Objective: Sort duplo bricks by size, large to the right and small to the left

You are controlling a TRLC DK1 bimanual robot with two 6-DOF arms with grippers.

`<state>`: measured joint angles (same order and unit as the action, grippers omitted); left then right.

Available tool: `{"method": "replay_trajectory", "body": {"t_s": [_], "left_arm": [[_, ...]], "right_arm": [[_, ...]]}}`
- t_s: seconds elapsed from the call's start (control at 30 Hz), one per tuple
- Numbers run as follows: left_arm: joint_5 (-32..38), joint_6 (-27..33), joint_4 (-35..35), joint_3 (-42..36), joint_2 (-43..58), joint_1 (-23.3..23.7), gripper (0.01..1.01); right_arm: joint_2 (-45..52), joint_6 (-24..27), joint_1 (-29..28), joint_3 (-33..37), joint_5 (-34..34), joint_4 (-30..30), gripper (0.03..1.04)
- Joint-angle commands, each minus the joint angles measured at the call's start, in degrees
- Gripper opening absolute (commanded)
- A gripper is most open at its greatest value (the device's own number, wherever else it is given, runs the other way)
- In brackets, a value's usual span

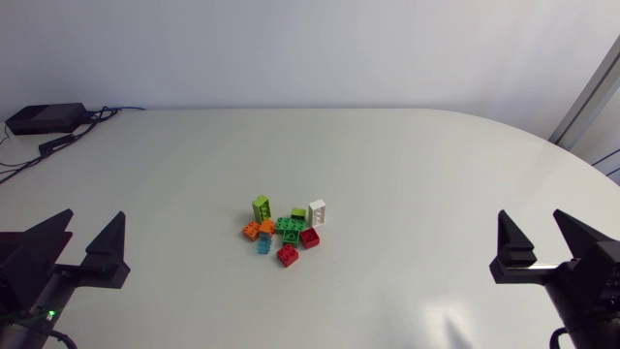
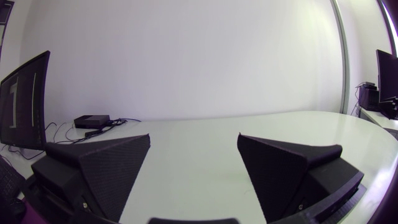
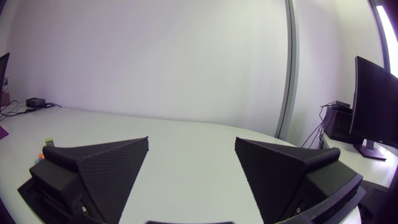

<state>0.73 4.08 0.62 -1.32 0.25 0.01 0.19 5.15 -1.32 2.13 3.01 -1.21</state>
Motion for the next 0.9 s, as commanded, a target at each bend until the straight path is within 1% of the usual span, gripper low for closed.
{"method": "replay_trajectory", "body": {"t_s": [0.0, 0.23, 0.6, 0.67, 0.73, 0.8, 0.87], "left_arm": [[0.5, 1.1, -0.4, 1.2, -1.0, 0.2, 0.972], [0.5, 1.2, -0.1, -1.4, -1.0, 0.2, 0.972], [0.6, 1.1, 1.0, -4.2, -0.1, 0.5, 0.969], [0.7, 1.1, 1.3, -6.4, 2.7, 0.5, 0.969], [0.7, 0.9, 1.2, -9.9, 7.9, 0.8, 0.969], [0.8, 0.8, 1.5, -14.8, 14.1, 1.3, 0.970], [0.8, 0.8, 4.2, -20.7, 19.1, 2.0, 0.975]], "right_arm": [[-0.6, -0.2, 0.5, -0.8, 0.0, 1.8, 1.00], [-0.5, 0.0, 1.1, 1.9, -1.3, 4.5, 1.00], [0.1, -0.1, 1.6, 4.9, -1.2, 4.0, 1.00], [2.3, 0.0, 1.8, 6.6, -1.2, 4.1, 1.00], [6.8, -0.1, 1.8, 9.1, -1.2, 4.0, 1.00], [12.6, -0.3, 2.0, 12.6, -1.4, 4.5, 1.00], [19.0, -0.3, 2.1, 17.5, -2.2, 6.5, 1.00]]}}
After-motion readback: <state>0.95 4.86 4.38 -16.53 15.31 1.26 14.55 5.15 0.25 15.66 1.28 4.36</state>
